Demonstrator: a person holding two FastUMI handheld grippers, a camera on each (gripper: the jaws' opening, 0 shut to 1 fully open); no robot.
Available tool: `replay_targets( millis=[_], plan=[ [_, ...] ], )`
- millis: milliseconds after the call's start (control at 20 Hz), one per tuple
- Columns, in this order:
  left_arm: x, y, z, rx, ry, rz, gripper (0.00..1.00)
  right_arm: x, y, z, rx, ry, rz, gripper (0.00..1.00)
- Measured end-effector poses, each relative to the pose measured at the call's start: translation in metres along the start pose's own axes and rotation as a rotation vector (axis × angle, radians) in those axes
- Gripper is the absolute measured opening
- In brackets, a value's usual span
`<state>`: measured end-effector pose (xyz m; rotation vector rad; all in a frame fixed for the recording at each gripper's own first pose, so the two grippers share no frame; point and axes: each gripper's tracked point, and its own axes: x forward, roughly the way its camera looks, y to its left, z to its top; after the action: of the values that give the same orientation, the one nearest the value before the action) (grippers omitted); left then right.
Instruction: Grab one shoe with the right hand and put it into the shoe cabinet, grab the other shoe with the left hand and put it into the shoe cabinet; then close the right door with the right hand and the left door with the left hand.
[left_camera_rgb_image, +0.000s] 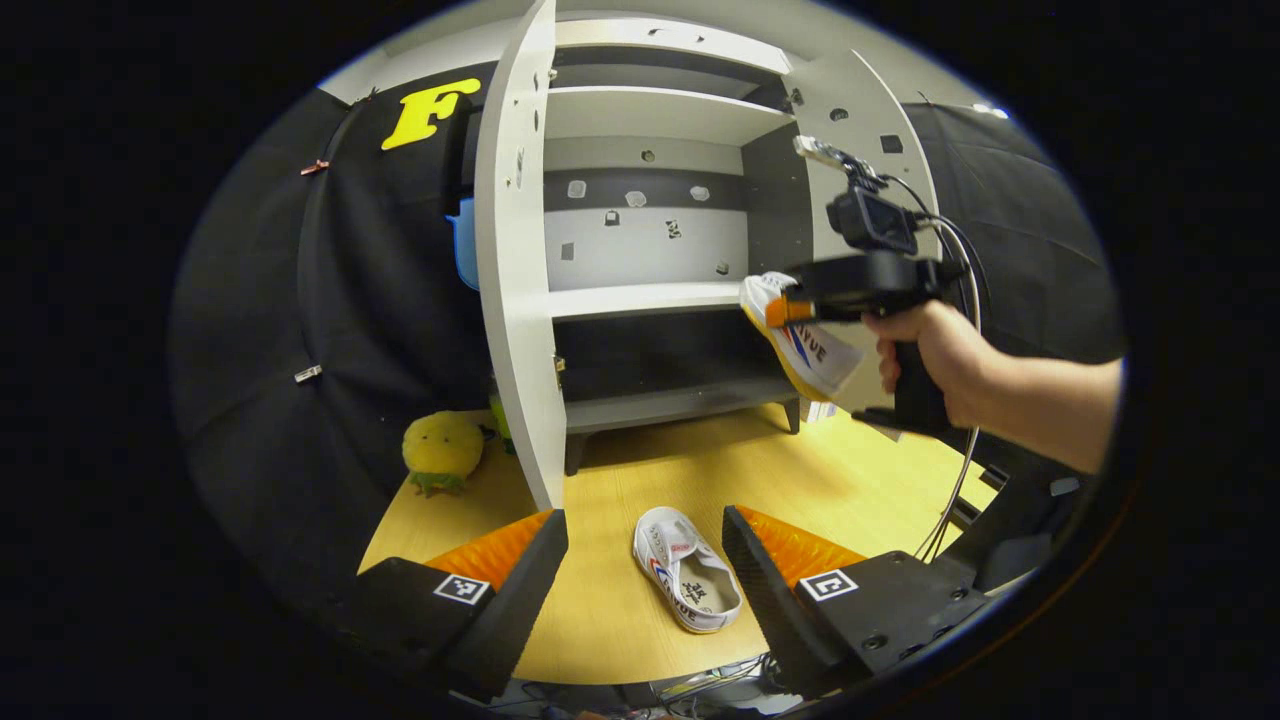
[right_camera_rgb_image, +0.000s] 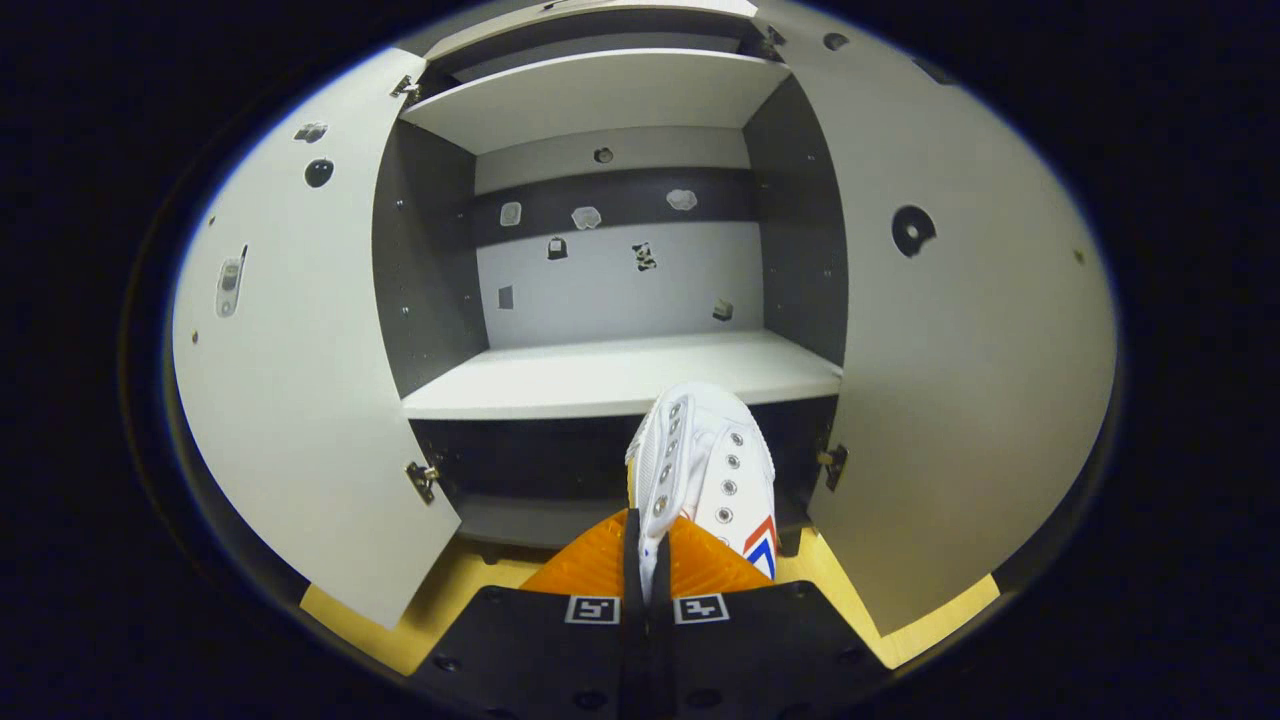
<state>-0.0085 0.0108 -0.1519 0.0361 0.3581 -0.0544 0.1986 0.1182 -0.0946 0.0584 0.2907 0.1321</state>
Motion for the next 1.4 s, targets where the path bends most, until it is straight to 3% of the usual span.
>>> replay_targets(
  millis=[250,450,550,850,1150,1250,1350,1400],
  plan=[
    [0.002,0.019,0.014,-0.034,-0.018,0.056,0.96,0.052,0.013,0.095,-0.093,-0.067,0.047,0.05],
    [0.005,0.036,0.024,-0.049,-0.023,0.134,0.96,0.123,0.005,0.137,-0.283,-0.096,0.025,0.05],
    [0.006,0.045,0.028,-0.054,-0.021,0.185,0.96,0.16,-0.001,0.142,-0.33,-0.07,0.016,0.05],
    [0.006,0.059,0.032,-0.114,-0.002,0.324,0.96,0.249,-0.027,0.116,-0.307,0.113,-0.001,0.05],
    [0.008,0.062,0.04,-0.14,-0.008,0.388,0.97,0.256,-0.039,0.096,-0.171,0.263,-0.007,0.06],
    [0.009,0.059,0.04,-0.123,-0.011,0.383,0.97,0.246,-0.032,0.111,-0.116,0.224,0.009,0.19],
    [0.012,0.053,0.035,-0.124,-0.018,0.354,0.97,0.224,-0.025,0.129,-0.06,0.178,0.026,0.42],
    [0.015,0.049,0.029,-0.131,-0.018,0.331,0.96,0.211,-0.023,0.135,-0.042,0.15,0.034,0.68]
  ],
)
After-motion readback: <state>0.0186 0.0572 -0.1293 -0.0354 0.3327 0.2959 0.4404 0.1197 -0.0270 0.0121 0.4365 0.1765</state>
